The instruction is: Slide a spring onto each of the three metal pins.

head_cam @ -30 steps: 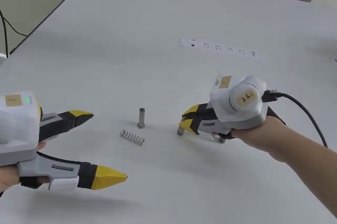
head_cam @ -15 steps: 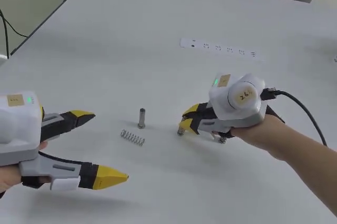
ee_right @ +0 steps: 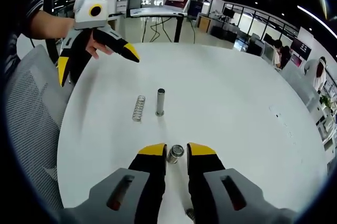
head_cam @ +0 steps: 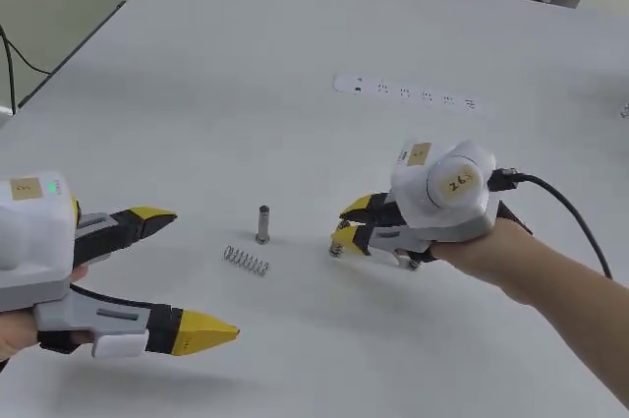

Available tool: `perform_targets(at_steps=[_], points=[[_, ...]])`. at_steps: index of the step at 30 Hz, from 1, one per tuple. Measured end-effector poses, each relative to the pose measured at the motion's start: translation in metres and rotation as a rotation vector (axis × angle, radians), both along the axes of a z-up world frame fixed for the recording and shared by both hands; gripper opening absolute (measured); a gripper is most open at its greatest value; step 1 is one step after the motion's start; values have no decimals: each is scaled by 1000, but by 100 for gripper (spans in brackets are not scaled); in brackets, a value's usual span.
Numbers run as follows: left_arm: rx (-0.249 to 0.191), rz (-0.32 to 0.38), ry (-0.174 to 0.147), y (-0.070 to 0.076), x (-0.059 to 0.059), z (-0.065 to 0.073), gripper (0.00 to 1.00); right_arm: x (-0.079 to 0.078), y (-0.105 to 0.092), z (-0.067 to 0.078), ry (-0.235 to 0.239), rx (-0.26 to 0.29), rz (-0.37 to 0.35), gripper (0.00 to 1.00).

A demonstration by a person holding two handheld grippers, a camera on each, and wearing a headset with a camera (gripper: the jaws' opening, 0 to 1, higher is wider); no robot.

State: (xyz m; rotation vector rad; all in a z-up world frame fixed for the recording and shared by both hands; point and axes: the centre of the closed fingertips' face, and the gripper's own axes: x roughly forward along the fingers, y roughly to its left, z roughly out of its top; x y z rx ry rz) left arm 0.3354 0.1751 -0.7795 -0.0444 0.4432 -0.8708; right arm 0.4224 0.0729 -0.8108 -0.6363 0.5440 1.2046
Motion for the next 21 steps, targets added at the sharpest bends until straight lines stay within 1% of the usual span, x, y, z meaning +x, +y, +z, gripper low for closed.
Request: perform_targets(at_steps=[4,7,10,14,18,21], points=[[-1,-4,-3,-2,1,2,96,0,-2,4,3,15,-13,14],[0,-9,-3,-3,1,2,96,-1,-1,11,18,56,-33,14],[2,-10,-4,-3,1,2,96,-5,-1,15,13,69,-34,14],[4,-10,-1,-2,2,2,96,-10,-2,22,26,108,-50,14],[1,-7,-4,-2,3,3,96,-14,-3,25,38,135,-63,14],[-1,-8,-5,-2,3,3,96,-18,-5,22,53,142,-72,15]])
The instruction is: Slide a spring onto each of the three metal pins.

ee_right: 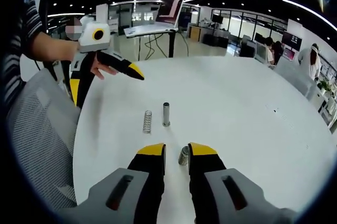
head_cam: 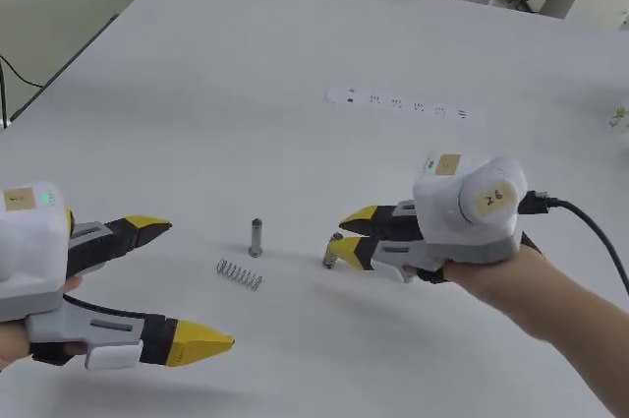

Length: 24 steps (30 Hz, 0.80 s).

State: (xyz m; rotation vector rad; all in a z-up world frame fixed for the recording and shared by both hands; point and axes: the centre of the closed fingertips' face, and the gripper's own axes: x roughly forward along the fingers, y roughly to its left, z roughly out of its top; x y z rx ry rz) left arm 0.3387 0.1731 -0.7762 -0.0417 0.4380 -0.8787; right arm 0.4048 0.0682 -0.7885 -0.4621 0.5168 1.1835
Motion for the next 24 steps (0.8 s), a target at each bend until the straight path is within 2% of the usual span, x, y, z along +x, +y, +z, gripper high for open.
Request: perform_targets(at_steps=[3,7,14,24], points=[[0,-2,-1,-1,0,0,96,-4,-3,-4,14,-3,-4,15],[-1,-3,-3,-2,0,1,96,-9,-2,-4,37,20,-15,15],[2,-3,-2,-1,-2,0,96,-14,-1,-9,53,20,-15,14],[-2,6,2,1,-3,-2,96,-23,13,-14,84,18,7,14]])
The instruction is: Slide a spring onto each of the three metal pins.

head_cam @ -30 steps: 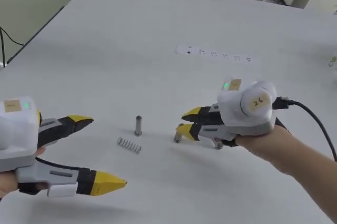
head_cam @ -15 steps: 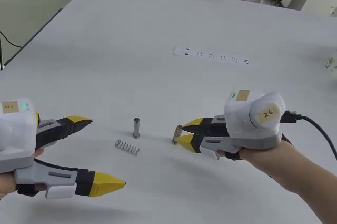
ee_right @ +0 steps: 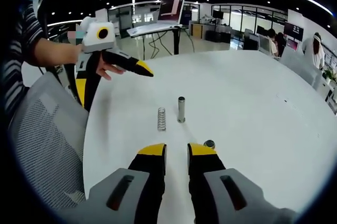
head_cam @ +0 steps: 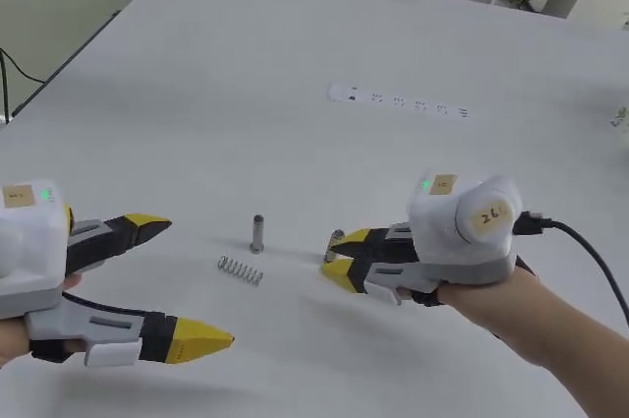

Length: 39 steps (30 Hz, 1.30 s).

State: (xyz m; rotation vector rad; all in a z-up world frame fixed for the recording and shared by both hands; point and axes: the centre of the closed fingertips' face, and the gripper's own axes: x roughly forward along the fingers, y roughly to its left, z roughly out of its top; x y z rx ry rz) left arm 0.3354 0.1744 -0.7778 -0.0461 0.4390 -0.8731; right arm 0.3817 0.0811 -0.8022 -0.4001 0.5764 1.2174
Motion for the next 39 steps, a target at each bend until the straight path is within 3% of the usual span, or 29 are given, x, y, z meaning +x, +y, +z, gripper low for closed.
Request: perform_targets(at_steps=[22,32,39], points=[[0,9,6,4,0,-1,96,-8,59,3,5,16,85,13],[-1,17,1,7,0,0,96,-9,73,-12,3,-25,117,12],[2,15,2,7,-2,0,96,-6,75,-27,23,-56,99,12]])
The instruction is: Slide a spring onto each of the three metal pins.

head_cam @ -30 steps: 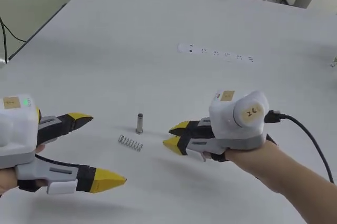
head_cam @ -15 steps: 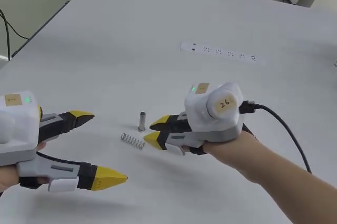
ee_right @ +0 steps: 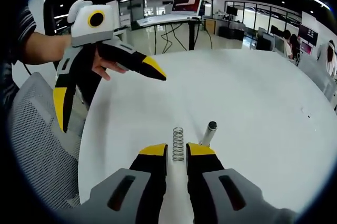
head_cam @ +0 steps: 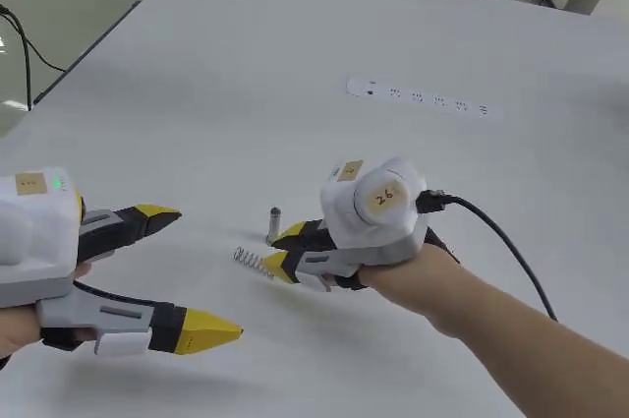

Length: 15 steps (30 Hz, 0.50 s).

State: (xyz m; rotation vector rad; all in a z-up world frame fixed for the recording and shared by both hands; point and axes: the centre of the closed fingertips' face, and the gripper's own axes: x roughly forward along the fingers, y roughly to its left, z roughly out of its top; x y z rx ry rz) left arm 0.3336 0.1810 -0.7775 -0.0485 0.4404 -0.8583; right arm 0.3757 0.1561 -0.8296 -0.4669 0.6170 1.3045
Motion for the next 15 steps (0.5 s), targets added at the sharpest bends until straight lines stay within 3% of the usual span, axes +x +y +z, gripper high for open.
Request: perform_targets(at_steps=[15], points=[[1,-9,3,-3,-1,1,96,3,5,-24,20,-66,-13,12]])
